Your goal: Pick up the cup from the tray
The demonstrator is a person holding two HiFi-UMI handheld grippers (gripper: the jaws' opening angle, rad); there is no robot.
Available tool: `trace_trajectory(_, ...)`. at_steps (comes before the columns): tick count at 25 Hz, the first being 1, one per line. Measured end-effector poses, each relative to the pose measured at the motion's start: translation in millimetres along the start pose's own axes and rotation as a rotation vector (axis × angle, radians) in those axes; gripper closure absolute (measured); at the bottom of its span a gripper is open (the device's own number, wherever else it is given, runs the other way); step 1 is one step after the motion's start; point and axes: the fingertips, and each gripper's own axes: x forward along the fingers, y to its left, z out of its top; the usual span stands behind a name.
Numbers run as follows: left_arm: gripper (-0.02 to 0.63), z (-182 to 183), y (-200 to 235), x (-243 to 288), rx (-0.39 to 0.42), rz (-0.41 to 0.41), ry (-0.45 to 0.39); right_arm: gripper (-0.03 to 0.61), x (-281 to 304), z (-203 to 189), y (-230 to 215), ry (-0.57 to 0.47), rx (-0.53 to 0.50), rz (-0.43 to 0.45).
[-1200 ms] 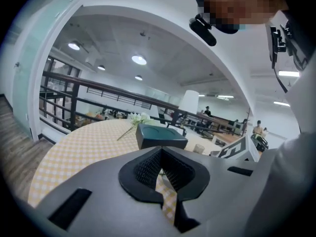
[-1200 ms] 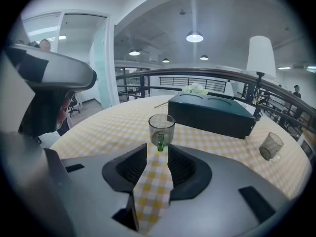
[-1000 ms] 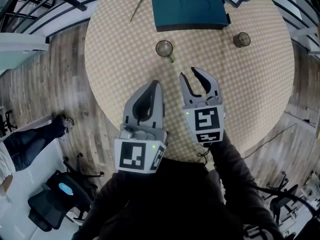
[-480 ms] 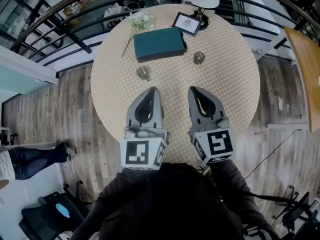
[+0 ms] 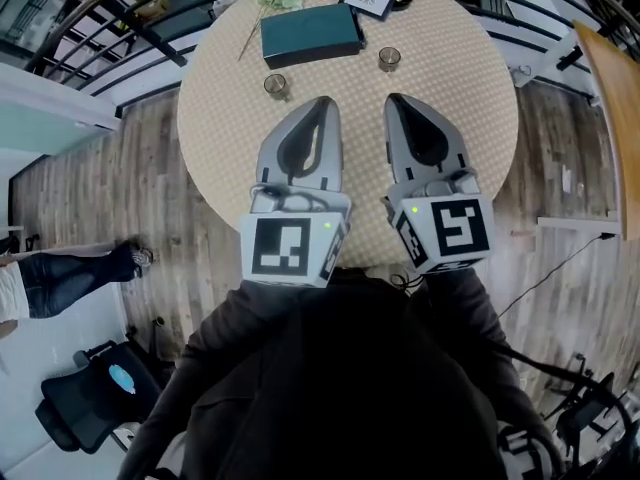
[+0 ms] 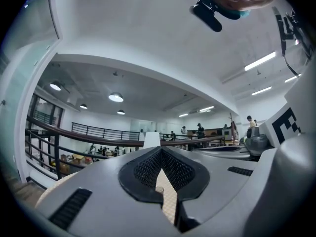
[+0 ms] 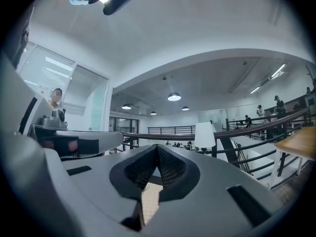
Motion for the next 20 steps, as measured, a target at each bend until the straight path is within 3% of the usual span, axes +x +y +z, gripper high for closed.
trace_trajectory(20,0.609,3.3,30.8,8.8,-0.018,0.05,0.011,0.571,27.9,3.7,10.0,-0.003,0.012,0.038)
